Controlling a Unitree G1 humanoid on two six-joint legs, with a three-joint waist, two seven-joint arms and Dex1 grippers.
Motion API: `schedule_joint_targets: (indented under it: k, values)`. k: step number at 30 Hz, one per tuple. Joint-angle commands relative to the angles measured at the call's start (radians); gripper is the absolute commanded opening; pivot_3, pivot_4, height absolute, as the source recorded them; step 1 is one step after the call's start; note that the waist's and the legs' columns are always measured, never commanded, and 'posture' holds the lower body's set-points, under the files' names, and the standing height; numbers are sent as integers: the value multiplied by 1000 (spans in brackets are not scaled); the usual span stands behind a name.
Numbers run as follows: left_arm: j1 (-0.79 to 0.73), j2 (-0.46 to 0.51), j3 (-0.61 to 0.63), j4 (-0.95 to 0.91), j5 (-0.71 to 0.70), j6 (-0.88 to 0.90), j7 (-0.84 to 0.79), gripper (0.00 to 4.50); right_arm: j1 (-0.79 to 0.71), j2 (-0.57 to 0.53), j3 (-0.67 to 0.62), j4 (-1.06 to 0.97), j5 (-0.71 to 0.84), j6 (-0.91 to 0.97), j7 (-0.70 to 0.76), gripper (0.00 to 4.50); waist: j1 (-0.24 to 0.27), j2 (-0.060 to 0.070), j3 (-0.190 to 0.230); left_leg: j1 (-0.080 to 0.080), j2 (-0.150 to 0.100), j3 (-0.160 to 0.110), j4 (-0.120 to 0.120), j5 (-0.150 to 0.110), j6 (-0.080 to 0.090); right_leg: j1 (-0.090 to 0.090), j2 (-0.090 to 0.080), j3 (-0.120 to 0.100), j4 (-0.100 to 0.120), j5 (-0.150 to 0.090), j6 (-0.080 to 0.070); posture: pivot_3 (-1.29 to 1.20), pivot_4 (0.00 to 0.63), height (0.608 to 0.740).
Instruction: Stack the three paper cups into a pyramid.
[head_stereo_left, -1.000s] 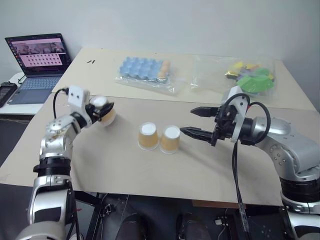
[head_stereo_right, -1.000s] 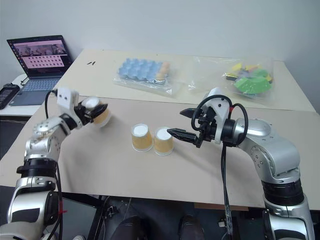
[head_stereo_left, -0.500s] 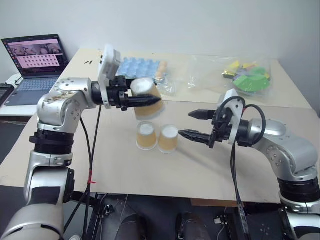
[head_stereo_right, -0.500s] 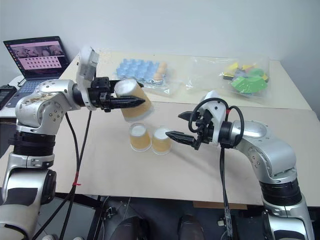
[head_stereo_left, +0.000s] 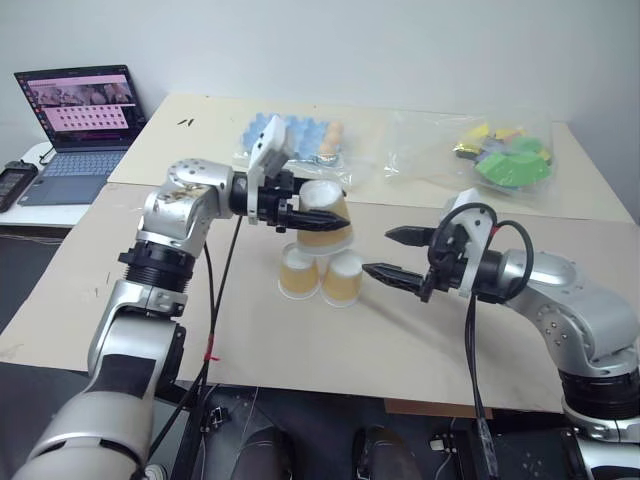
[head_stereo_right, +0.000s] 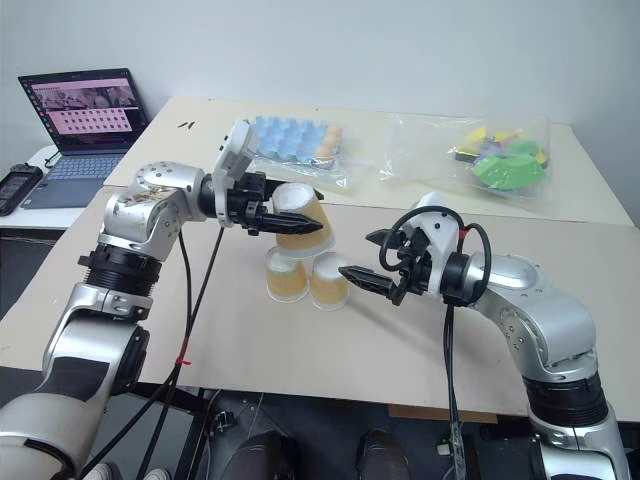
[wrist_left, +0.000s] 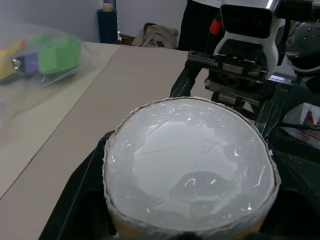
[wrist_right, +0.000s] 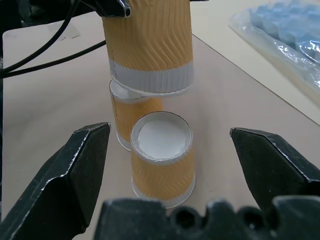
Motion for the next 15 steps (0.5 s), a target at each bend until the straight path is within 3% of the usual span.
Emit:
schedule_joint_targets:
  k: [1,15]
  values:
    - [-37,-11,7,8,12,-22,-17,2598,6,-9,-33,-48,11,-18,-9,4500,0,0,0,0,0,0,0,0,0,0,0,0,0,0,0,0,150,733]
    - [9,-14,-26,13,86,-31,-46,2598,15,-17,-46,-50,17,-16,-20,4500,0,0,0,0,0,0,0,0,0,0,0,0,0,0,0,0,150,733]
